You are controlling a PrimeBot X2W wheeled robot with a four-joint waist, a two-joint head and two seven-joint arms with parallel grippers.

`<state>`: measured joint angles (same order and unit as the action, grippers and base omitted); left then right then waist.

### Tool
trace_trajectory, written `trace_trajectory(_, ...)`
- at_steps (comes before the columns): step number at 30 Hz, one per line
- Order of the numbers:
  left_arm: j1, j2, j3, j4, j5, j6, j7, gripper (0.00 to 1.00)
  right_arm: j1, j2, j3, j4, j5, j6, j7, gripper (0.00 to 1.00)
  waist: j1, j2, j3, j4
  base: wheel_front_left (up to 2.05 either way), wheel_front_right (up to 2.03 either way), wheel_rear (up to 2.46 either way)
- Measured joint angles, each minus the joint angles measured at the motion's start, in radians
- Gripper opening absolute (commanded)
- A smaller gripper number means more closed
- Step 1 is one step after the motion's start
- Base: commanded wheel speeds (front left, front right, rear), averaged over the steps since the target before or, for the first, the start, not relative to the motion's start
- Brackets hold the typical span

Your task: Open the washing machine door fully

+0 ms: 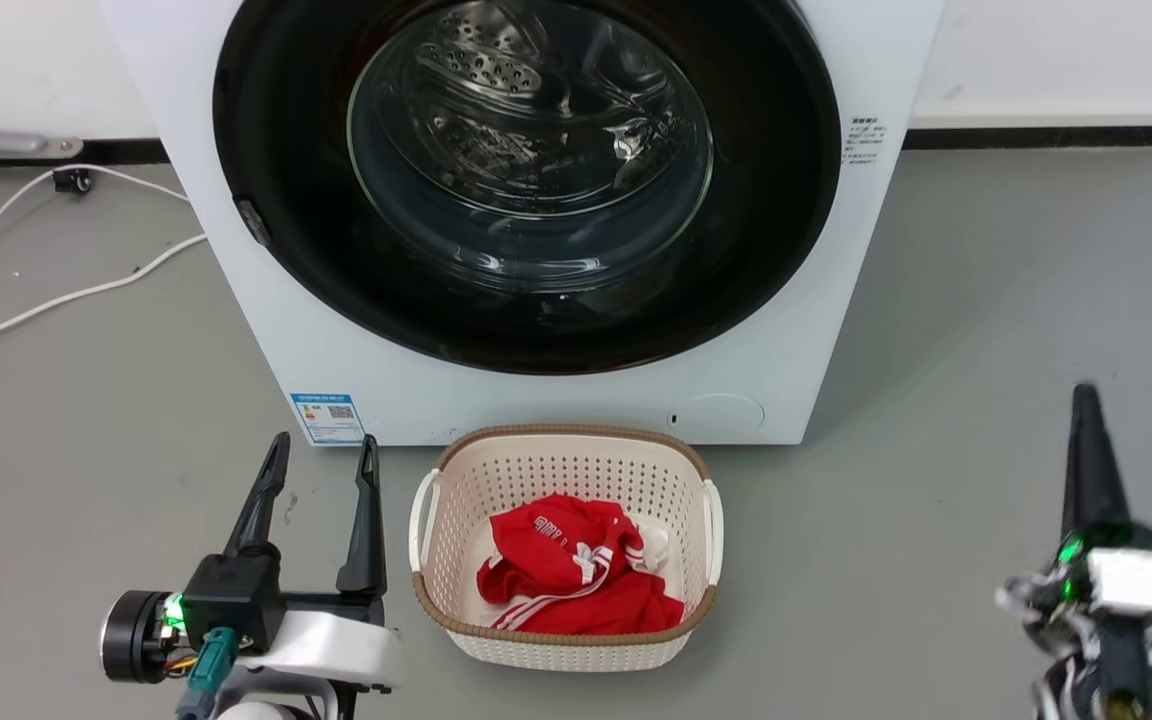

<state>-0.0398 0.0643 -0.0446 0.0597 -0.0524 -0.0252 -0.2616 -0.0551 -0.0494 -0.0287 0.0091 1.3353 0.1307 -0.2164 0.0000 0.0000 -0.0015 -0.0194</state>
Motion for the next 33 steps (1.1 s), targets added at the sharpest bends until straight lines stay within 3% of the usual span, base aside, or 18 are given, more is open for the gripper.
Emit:
trace_trajectory(5,-0.023,-0.003,0.001,-0.022,-0.008,0.000,0.000,1.00,-0.132,-0.013,-0.067,0.046,0.086,0.000,0.055,0.00,0.0000,0.0000,0.043,0.003,0.00,0.00,0.00)
trace_trajectory(14,-0.112,-0.007,-0.004,-0.070,-0.005,-0.001,-0.001,1.00,-0.431,-0.101,-0.128,0.202,0.109,0.000,0.162,0.00,0.0000,0.0000,0.167,0.027,0.00,0.00,0.00)
trace_trajectory(24,-0.192,-0.009,-0.003,-0.107,0.006,-0.012,-0.001,1.00,-0.905,-0.220,-0.105,0.591,0.056,0.000,0.366,0.00,0.0001,0.0000,0.295,0.044,0.00,0.00,0.00)
trace_trajectory(33,-0.237,-0.010,-0.004,-0.135,0.012,-0.018,-0.001,1.00,-1.255,-0.226,-0.002,0.907,-0.098,0.000,0.569,0.00,0.0001,0.0000,0.378,0.048,0.00,0.00,0.00)
